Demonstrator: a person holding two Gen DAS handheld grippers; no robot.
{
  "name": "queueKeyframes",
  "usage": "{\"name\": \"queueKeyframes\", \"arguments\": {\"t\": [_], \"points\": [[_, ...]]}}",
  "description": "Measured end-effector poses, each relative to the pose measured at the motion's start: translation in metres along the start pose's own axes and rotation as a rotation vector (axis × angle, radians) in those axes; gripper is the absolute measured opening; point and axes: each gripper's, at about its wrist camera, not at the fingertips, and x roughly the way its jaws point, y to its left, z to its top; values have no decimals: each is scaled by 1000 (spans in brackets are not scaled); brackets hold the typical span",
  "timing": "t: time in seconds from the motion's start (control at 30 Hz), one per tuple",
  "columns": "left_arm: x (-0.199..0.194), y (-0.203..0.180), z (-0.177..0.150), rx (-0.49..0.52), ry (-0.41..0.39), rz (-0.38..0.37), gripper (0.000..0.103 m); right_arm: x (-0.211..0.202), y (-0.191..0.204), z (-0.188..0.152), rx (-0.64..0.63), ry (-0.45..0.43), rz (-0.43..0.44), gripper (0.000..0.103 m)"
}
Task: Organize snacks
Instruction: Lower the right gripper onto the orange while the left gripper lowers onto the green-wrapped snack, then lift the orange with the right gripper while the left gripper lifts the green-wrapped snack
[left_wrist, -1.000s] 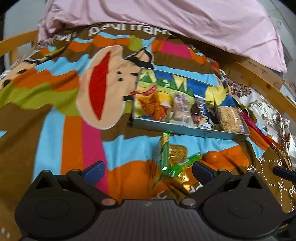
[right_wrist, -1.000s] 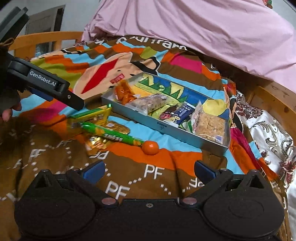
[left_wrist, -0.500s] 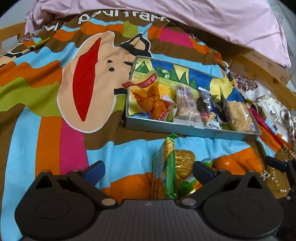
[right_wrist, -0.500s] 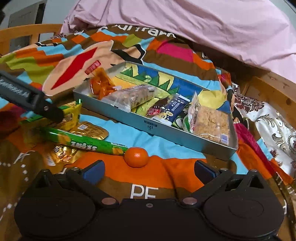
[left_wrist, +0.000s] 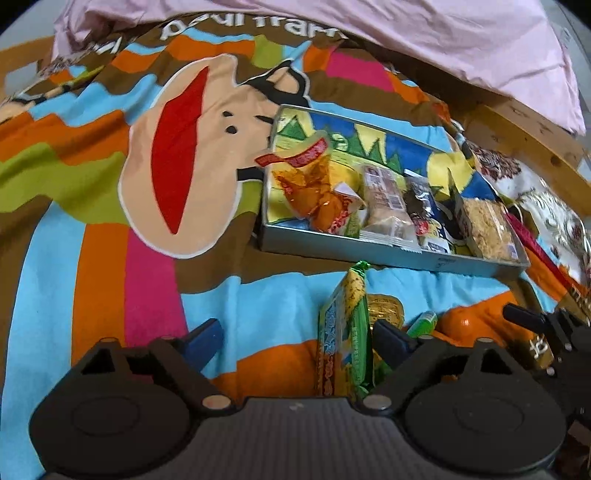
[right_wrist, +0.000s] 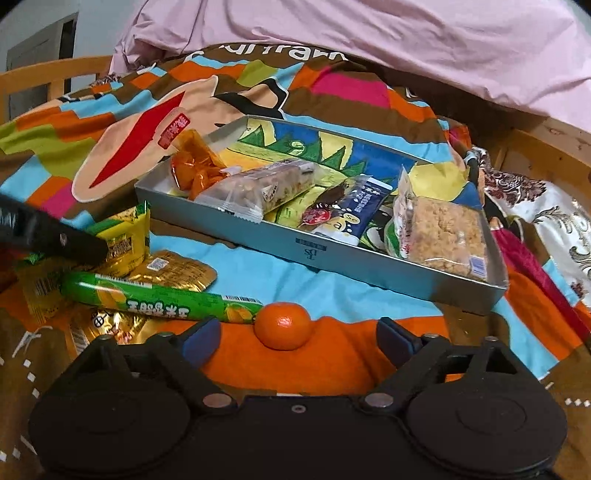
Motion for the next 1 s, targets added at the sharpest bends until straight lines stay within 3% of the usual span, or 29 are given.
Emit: {"name": "queueKeyframes", "arguments": {"t": [0.13, 0.3, 0.57, 0.77, 1.0], "points": [[0, -6, -2, 45, 2, -5, 75, 5, -3, 1, 33, 6, 25, 76], [2, -6, -2, 42, 21, -39, 52, 7, -6, 0, 68, 17, 55, 63], [8, -4, -4, 40, 56, -36, 39, 7, -3, 0, 54, 18, 66, 41], [10, 0, -4, 12, 71, -23, 39, 7, -2, 0, 39, 12, 55, 37], [6, -3, -3, 19, 46, -24, 21, 5, 1, 0, 20, 5, 46, 36]]}}
